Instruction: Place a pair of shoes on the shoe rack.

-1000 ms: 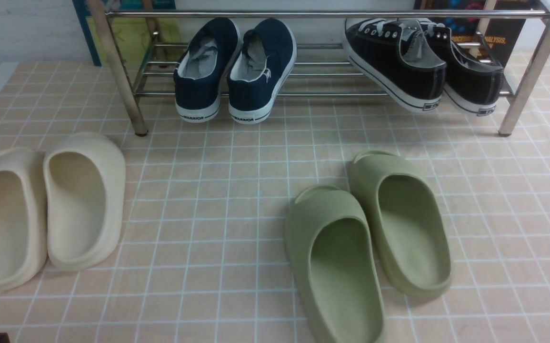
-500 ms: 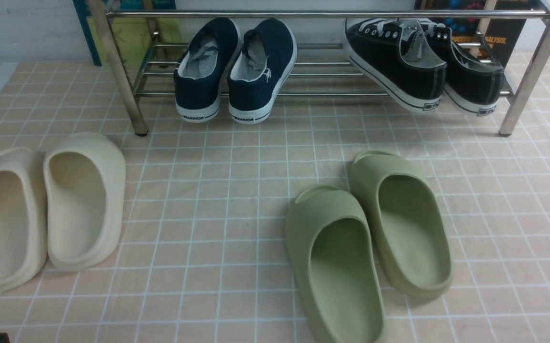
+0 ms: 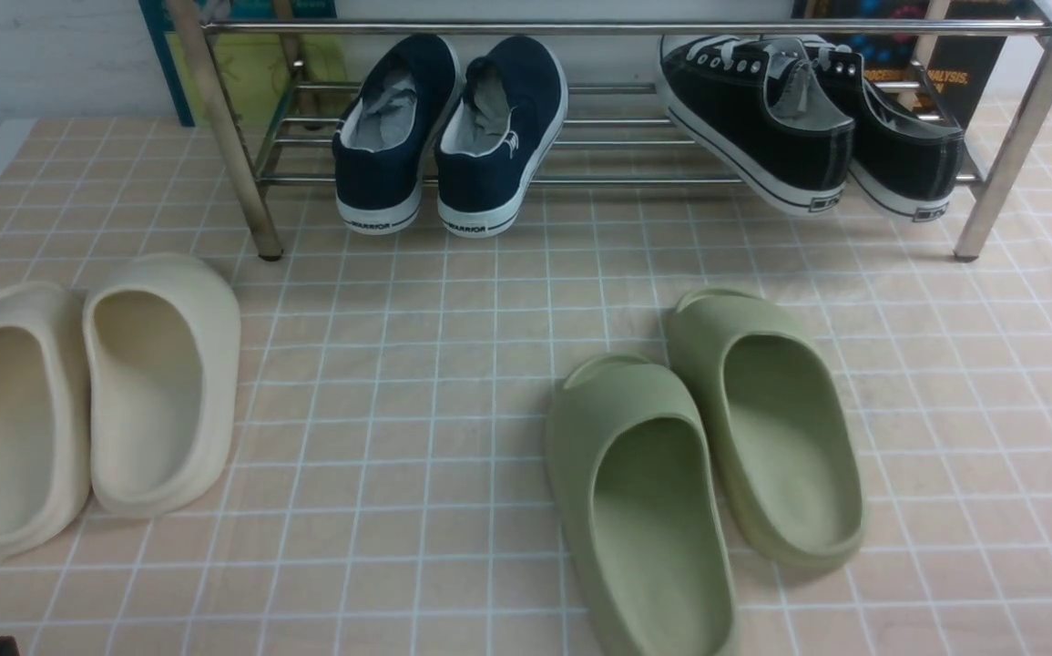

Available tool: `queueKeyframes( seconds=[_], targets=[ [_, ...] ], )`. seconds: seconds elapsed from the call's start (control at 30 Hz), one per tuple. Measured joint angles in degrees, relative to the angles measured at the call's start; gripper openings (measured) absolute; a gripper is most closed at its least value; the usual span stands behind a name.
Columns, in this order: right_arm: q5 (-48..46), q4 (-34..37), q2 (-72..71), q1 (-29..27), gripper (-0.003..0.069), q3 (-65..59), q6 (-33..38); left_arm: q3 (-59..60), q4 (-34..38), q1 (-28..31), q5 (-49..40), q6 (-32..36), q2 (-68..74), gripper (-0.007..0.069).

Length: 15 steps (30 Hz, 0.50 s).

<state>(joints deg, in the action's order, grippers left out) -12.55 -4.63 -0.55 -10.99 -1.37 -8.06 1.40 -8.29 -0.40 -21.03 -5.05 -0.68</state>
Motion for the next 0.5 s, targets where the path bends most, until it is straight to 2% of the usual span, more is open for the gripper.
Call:
queueKeyframes(
  seconds=[0.17, 0.33, 0.5],
  targets=[
    [-5.6, 0.0, -0.1, 3.1, -0.0015, 0.0, 0.0, 0.0, 0.0, 0.0, 0.0, 0.0, 0.0, 0.0239],
    [-7.3, 0.0, -0.1, 6.3, -0.0014, 0.2, 0.0, 0.0, 0.0, 0.0, 0.0, 0.0, 0.0, 0.0239],
    [-8.0, 0.0, -0.1, 6.7, -0.0014, 0.4, 0.0, 0.0, 0.0, 0.0, 0.0, 0.0, 0.0, 0.0239]
  ],
)
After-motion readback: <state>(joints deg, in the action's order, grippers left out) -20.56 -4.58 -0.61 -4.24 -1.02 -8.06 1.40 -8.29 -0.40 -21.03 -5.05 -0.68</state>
